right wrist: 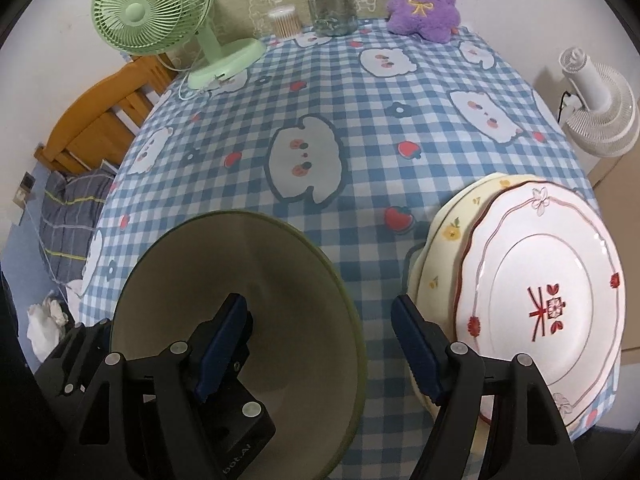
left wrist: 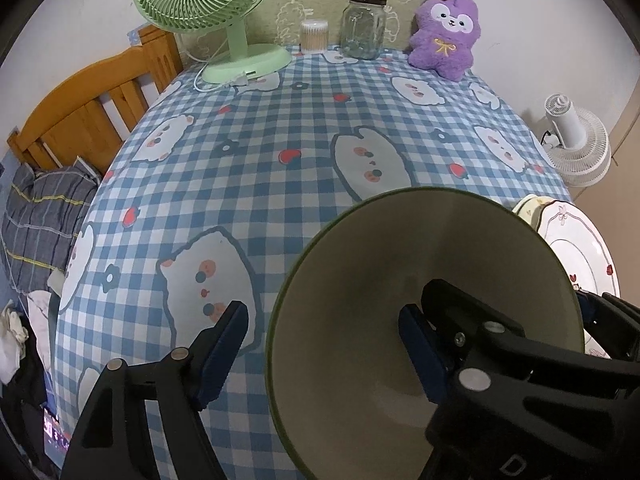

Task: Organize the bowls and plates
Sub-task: 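Carry the small bowl with both tools over the nested bowls, then lower the small bowl with both tools into the nested bowls on the plates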

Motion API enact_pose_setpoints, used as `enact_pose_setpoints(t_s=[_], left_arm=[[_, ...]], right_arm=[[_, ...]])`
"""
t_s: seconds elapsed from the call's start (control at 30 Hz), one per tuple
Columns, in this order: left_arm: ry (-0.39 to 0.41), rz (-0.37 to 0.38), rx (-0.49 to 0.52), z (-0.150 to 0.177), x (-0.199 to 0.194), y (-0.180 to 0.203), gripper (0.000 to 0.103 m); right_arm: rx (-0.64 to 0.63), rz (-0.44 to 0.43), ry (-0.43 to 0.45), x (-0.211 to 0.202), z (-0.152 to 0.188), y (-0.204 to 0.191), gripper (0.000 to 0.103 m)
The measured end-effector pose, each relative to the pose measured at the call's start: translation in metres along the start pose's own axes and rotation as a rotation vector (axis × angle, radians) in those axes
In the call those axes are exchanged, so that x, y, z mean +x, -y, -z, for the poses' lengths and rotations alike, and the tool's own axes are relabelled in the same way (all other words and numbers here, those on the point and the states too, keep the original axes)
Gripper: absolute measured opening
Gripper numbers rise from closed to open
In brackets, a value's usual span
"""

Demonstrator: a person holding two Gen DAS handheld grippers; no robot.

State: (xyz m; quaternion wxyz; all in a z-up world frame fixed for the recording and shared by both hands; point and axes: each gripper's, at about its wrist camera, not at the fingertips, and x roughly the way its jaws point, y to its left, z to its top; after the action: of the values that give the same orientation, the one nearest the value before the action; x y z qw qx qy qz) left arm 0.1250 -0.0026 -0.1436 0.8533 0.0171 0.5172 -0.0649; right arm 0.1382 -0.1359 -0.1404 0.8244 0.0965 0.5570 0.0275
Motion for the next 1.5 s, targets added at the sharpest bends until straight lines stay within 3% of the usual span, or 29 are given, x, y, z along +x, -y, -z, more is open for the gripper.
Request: enact_pose_setpoints(t_s=[0.13,0.33,0.47,0.53,1.17,1.5], left_arm=[[0.001,0.004,-0.004,0.000,0.001,-0.001,0.077],[0.005,0.008,0.001,0.000,0.001,0.002,0.073],[0.002,0.051,-0.004,0.000,0.001,0.002,0.064],[-0.005,0.077,-0.005,0.000,0.001,0.003,0.057],[-0.036,0.086,-0.004,0.000,-0.003,0.002,0.056],[-0.021,0.098,-0.006,0.000,-0.010,0.002,0.055]], right_arm=[[0.012,-0.014,-0.006,0.005,-0.001,0.001,0.066],[0.054,-0.036,-0.012,0.007,0.001,0.004,0.062],[0.071,-0.061,-0.018,0.006,0.001,0.004,0.054],[0.072,-0.063,-0.022,0.006,0.001,0.005,0.054],[0.065,-0.046,-0.040,0.003,0.001,0.001,0.054],[0.054,-0.033,-0.009,-0.010,0.000,-0.003,0.054]])
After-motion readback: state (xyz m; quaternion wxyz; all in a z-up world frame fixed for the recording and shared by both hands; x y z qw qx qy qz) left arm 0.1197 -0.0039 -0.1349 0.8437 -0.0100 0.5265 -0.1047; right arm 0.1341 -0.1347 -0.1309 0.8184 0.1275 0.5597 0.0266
